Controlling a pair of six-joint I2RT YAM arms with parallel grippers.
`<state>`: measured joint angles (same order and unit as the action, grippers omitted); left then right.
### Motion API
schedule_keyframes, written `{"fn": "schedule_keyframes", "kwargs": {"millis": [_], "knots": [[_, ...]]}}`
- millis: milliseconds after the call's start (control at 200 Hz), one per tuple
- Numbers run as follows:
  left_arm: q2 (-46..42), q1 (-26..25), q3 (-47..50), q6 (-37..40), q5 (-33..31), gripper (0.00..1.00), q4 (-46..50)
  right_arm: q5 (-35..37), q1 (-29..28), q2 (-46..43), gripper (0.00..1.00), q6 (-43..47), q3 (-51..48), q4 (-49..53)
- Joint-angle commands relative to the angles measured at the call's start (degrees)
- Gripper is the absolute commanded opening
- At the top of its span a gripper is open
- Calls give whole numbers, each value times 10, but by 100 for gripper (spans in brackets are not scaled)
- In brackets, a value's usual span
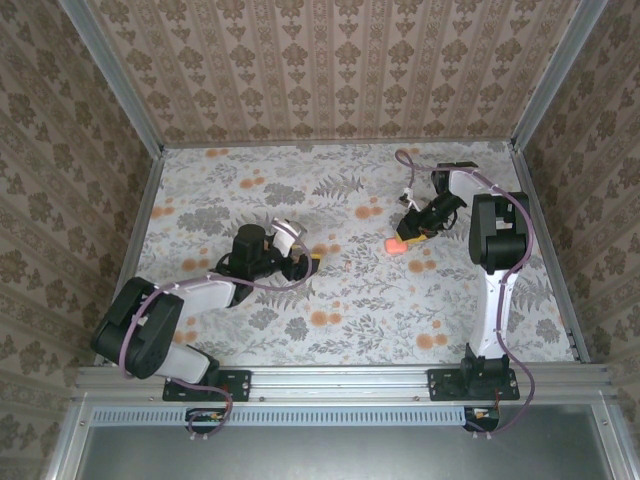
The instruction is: Insert the wireless bluetooth earbuds into the charging case
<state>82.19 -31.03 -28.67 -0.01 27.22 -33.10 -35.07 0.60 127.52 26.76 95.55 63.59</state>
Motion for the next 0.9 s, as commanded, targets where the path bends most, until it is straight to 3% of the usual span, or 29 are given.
{"fn": "schedule_keyframes", "kwargs": {"millis": [0,425,660,895], "knots": [[11,4,-17,-10,14,75,-15,16,4,-5,48,-13,1,-10],[2,10,-55,-24,7,75,37,35,6,-85,50,-58,-48,-84],[-11,12,-132,-42,4,76,170,38,4,-203,52,-143,-158,-233],[-28,12,-218,-110,-63,76,325,80,-24,-327,58,-260,-266,-326]]}}
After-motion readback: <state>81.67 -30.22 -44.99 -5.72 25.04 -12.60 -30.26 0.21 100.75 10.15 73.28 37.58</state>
